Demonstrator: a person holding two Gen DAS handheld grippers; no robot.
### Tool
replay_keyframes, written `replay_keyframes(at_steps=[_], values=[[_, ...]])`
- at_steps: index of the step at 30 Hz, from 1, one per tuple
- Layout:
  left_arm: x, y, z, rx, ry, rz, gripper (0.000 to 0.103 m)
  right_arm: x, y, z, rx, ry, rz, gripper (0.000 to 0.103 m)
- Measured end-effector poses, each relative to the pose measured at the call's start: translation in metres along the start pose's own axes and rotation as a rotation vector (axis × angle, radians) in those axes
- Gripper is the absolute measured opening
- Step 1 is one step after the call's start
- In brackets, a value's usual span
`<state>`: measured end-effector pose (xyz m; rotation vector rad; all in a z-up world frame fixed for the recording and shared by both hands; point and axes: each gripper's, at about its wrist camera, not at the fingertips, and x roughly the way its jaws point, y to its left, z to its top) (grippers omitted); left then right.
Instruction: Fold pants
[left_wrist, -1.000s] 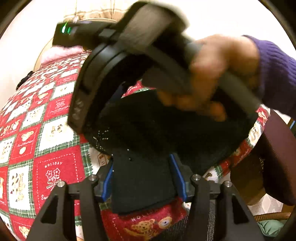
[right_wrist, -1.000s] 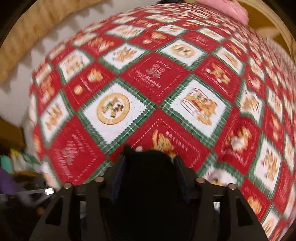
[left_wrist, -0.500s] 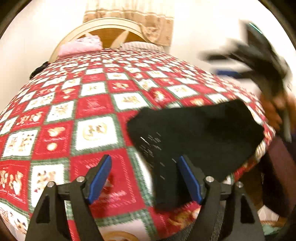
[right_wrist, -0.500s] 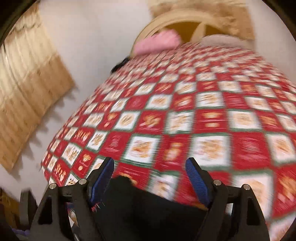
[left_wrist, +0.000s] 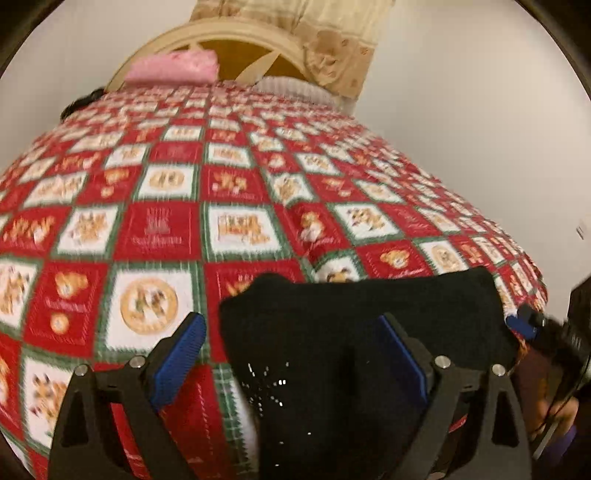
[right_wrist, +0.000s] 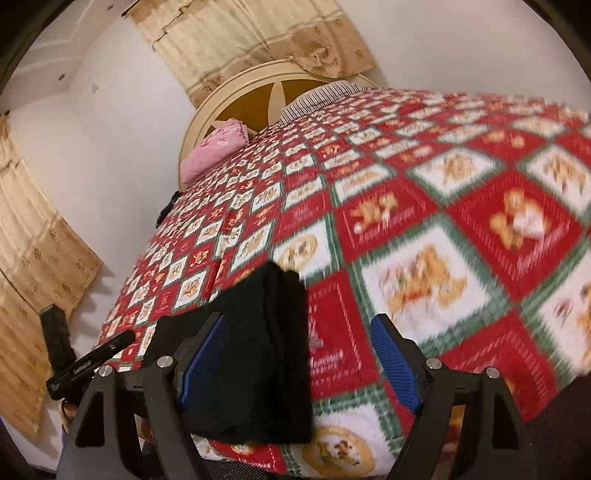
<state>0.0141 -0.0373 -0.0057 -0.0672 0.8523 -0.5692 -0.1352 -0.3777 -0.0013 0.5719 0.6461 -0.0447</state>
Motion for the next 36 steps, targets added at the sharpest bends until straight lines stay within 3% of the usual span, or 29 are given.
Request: replay_keyframes(at_steps=[6,9,14,18,20,27,28,29,30,32,33,36], values=[[0.018,0.001,-0.024,0.003,0.084,0.072,0.096,0.011,0.015,-0.033,-0.058,0.016,0.017,0.081],[0.015,0.004,-0.032,-0.023,0.064,0.068,0.098,0.014,0.031,-0.044,-0.130,0.034,-0.023,0.081],[0.014,0.000,-0.039,-0.006,0.069,0.085,0.103,0.019,0.042,-0.054,-0.145,0.059,0.011,0.081],[0.014,-0.003,-0.042,0.013,0.067,0.104,0.103,0.022,0.022,-0.047,-0.006,0.054,0.105,0.081],[0.014,-0.003,-0.042,0.003,0.068,0.108,0.103,0.024,0.022,-0.047,-0.001,0.060,0.112,0.081],[0.015,-0.006,-0.043,0.018,0.069,0.123,0.103,0.038,0.057,-0.060,-0.216,0.035,-0.083,0.080],[0.015,-0.007,-0.043,0.018,0.069,0.128,0.103,0.040,0.063,-0.061,-0.253,0.038,-0.120,0.077],[0.015,-0.008,-0.043,0.019,0.070,0.130,0.103,0.041,0.065,-0.061,-0.270,0.040,-0.142,0.066],[0.014,-0.009,-0.043,0.021,0.071,0.133,0.099,0.042,0.066,-0.060,-0.274,0.045,-0.145,0.051],[0.012,-0.012,-0.043,0.027,0.073,0.115,0.087,0.039,0.062,-0.057,-0.235,0.060,-0.098,0.039],[0.011,-0.014,-0.043,0.032,0.074,0.103,0.078,0.040,0.060,-0.056,-0.218,0.065,-0.085,0.039],[0.011,-0.021,-0.043,0.050,0.076,0.091,0.070,0.041,0.057,-0.057,-0.212,0.062,-0.082,0.039]])
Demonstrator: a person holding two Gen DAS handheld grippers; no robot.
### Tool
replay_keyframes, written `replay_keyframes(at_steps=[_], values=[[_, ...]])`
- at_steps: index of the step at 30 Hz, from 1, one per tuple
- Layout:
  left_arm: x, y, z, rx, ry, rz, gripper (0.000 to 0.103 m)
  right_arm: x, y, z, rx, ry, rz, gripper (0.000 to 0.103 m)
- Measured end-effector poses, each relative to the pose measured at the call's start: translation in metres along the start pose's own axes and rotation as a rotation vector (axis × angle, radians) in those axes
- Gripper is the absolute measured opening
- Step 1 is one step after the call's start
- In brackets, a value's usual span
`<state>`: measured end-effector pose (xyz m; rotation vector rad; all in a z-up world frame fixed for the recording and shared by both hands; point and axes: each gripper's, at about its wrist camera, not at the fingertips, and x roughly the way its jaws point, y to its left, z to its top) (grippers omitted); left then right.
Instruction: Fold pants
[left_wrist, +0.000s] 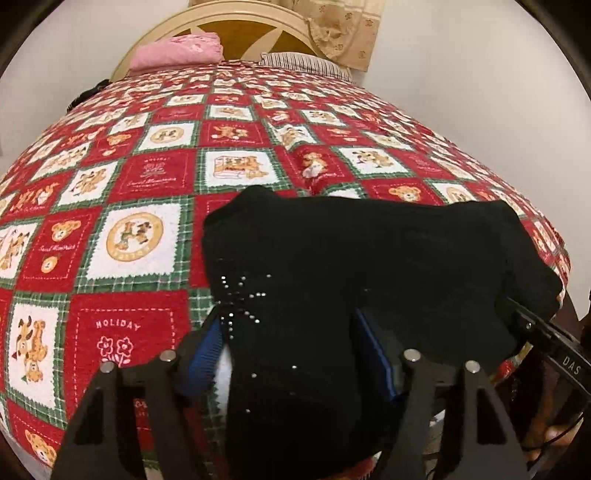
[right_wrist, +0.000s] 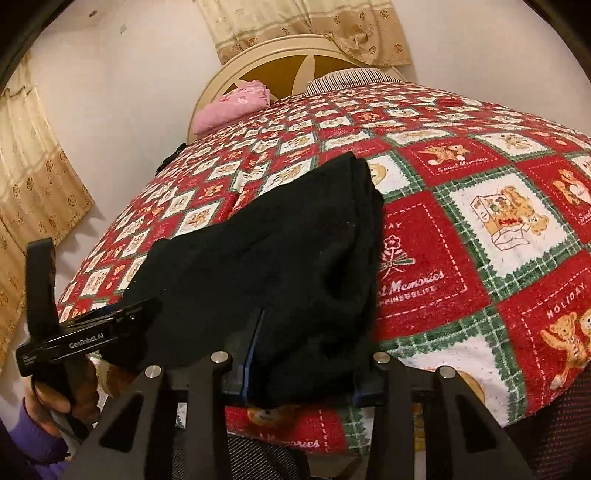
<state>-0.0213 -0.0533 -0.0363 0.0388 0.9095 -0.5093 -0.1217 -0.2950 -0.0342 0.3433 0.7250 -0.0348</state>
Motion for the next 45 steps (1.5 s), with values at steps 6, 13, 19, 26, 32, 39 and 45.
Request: replay_keyframes(at_steps=[6,13,19,26,32,39,45], values=[[0.001,-0.001,0.002,-0.010,0.008,-0.024,0.062,0.001,-0.001,-0.002,0.018,-0.002,0.007,0.040],[0.001,0.000,0.002,-0.025,-0.001,-0.029,0.058,0.002,-0.011,0.000,0.088,0.006,0.060,0.038],[-0.006,-0.001,0.007,-0.016,-0.026,-0.027,0.031,-0.001,0.015,0.001,-0.036,-0.004,-0.063,0.034],[-0.013,-0.003,0.007,0.005,-0.058,-0.025,0.021,-0.013,0.041,0.006,-0.118,-0.056,-0.130,0.031],[-0.024,0.015,0.010,-0.056,-0.094,-0.081,0.020,-0.020,0.057,0.010,-0.152,-0.092,-0.141,0.031],[-0.032,0.035,0.015,-0.092,-0.109,-0.022,0.020,-0.013,0.086,0.008,-0.217,-0.116,-0.122,0.031],[-0.042,0.047,0.018,-0.095,-0.136,0.025,0.020,-0.006,0.097,0.011,-0.210,-0.118,-0.090,0.031]])
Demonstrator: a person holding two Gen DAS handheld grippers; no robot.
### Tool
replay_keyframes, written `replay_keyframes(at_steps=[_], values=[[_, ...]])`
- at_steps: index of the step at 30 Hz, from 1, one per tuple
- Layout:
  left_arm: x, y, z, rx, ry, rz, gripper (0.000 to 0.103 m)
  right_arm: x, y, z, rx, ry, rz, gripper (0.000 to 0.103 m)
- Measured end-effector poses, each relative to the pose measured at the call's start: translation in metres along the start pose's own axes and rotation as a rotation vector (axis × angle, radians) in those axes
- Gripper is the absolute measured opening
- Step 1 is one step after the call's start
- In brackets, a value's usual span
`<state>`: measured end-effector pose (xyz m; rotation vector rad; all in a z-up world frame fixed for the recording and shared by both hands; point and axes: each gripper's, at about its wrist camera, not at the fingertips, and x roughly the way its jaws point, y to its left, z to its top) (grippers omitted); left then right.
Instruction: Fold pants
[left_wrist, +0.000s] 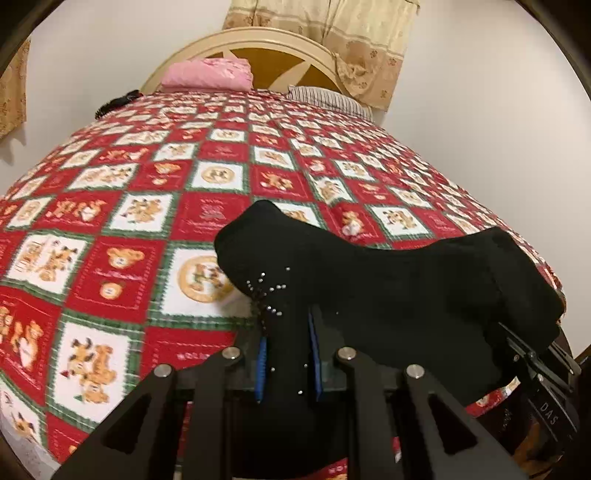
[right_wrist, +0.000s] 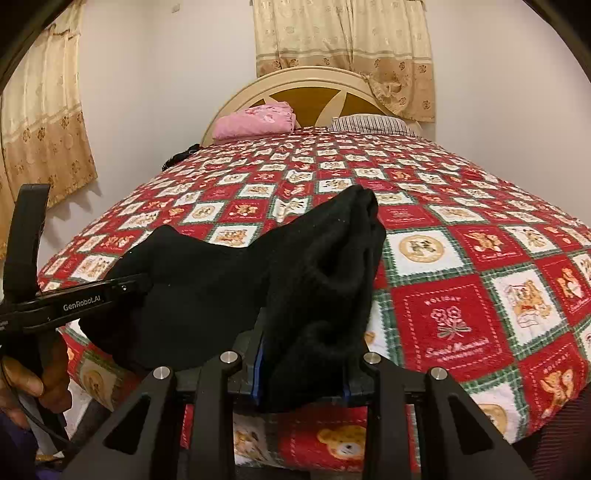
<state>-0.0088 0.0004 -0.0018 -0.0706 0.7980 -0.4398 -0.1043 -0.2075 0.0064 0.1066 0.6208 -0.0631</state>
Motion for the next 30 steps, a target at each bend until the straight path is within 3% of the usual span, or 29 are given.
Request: replay_keyframes(at_steps=[10,30], values=[[-0.012,0.028,0.008,-0.010,-0.046,0.085,0.020,0.008,0.034,0.017,-0.014,-0.044,0.059,0.031],[-0.044,0.115,0.020,-0.144,-0.124,0.266,0.020,0.047,0.129,0.054,-0.136,-0.070,0.249,0.031]])
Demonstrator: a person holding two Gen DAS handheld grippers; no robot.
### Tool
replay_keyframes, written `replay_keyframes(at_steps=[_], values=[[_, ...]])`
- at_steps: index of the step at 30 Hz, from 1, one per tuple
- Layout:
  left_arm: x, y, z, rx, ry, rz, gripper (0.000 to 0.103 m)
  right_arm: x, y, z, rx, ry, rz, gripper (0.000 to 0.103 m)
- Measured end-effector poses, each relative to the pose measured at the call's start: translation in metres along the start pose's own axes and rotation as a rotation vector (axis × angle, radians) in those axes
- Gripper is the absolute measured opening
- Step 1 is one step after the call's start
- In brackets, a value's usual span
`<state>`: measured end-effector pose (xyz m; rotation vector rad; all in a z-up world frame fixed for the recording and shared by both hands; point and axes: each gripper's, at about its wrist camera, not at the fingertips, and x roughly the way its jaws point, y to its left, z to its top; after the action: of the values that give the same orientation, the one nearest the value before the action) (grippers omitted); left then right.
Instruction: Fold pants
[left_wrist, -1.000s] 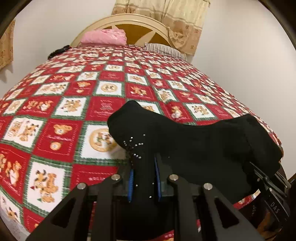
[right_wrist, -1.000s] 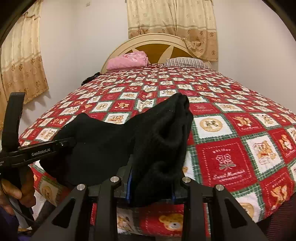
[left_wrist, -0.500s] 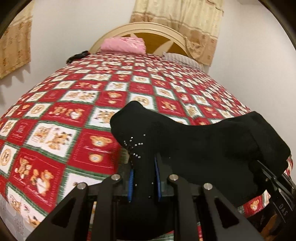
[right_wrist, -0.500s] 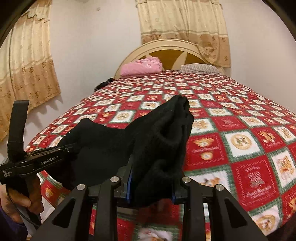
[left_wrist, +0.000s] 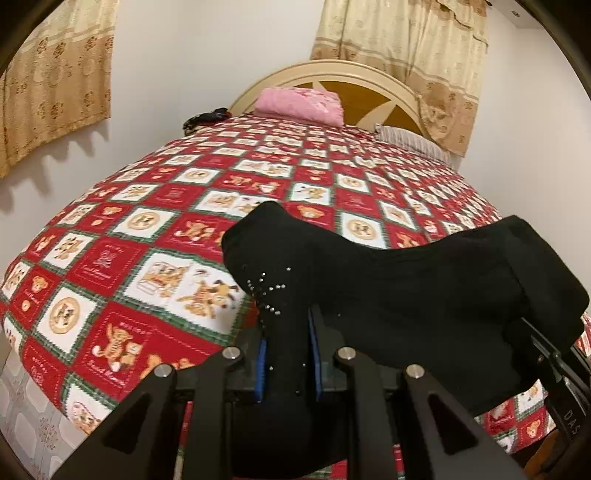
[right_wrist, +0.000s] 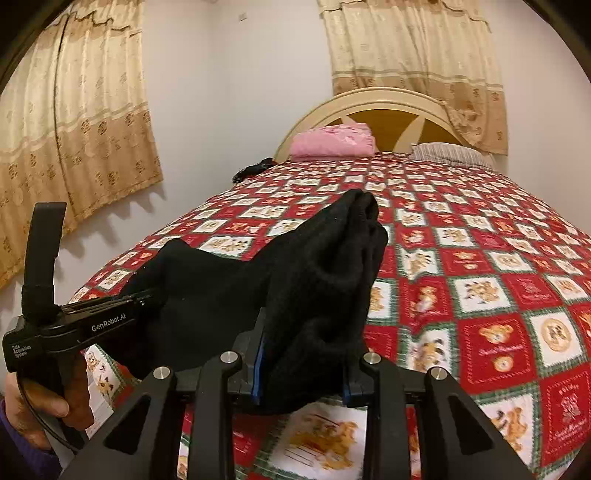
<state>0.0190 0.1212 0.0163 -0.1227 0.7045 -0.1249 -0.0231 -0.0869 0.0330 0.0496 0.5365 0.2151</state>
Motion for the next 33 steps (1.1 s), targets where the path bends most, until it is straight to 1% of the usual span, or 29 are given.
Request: replay_keyframes(at_steps=[5,11,22,29,33], values=[[0.004,0.018,0.000,-0.027,0.007,0.026,0.020,0.013,0.011,0.001,-0.011,0.018,0.028,0.031],[0.004,0.031,0.002,-0.036,0.005,0.066,0.020,0.027,0.022,0.003,-0.015,0.031,0.065,0.031],[0.009,0.048,0.009,-0.068,0.011,0.075,0.020,0.045,0.029,0.011,-0.001,0.048,0.103,0.031],[0.015,0.055,0.025,-0.061,-0.009,0.100,0.020,0.059,0.031,0.021,0.007,0.047,0.125,0.031],[0.026,0.057,0.037,-0.035,-0.019,0.124,0.020,0.075,0.031,0.029,0.023,0.048,0.136,0.031]])
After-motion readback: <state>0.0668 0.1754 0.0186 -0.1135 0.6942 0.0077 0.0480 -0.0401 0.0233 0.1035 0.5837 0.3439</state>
